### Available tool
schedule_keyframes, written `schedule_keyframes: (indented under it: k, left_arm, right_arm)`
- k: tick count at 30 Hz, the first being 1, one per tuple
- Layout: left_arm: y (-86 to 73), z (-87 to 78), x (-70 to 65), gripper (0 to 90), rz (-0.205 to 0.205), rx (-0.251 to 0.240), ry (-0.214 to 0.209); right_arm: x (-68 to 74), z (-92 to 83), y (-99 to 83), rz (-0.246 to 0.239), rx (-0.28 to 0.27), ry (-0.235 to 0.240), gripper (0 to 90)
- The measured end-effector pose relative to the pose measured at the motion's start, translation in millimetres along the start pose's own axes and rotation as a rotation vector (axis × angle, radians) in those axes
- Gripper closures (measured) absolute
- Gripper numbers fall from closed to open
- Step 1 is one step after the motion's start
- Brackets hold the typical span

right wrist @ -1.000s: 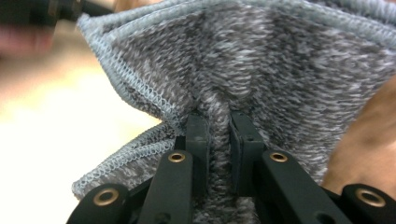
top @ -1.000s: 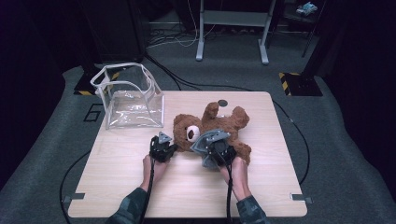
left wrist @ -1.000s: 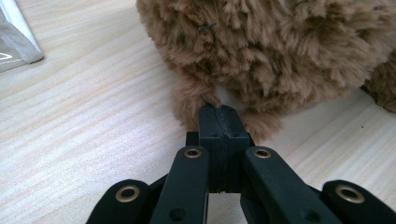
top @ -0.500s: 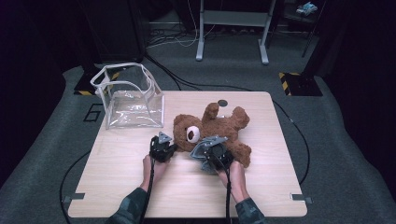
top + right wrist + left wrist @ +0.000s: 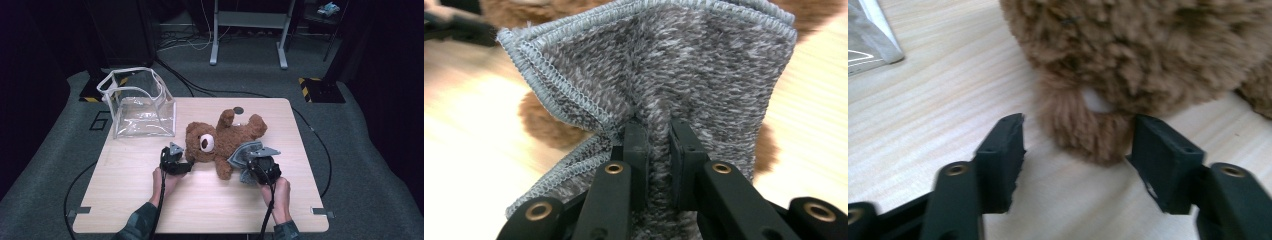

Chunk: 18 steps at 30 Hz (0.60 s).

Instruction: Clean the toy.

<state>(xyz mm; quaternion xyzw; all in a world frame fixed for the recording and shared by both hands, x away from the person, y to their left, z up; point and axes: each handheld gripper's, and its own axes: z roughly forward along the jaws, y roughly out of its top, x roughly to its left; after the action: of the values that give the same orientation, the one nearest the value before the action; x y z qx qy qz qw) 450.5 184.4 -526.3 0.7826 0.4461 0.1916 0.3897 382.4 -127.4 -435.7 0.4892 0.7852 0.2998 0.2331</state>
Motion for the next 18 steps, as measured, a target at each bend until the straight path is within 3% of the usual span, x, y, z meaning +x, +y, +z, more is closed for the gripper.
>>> schedule_keyframes:
  k: [4, 10, 18]
  left_arm:
    - [3.0, -9.9, -13.1, 27.2, 0.026, -0.029, -0.019]
    - [8.5, -22.7, -33.6, 22.9, 0.066, -0.065, -0.059]
    - [8.6, -17.8, -71.8, 22.7, 0.106, -0.065, -0.137]
  right_arm:
    - [-13.3, -6.6, -6.0, 0.024, -0.02, -0.033, 80.3]
    - [-31.1, -11.1, -11.2, 0.06, -0.044, -0.066, 80.2]
    - [-42.7, -13.7, -14.3, 0.1, -0.052, -0.109, 80.2]
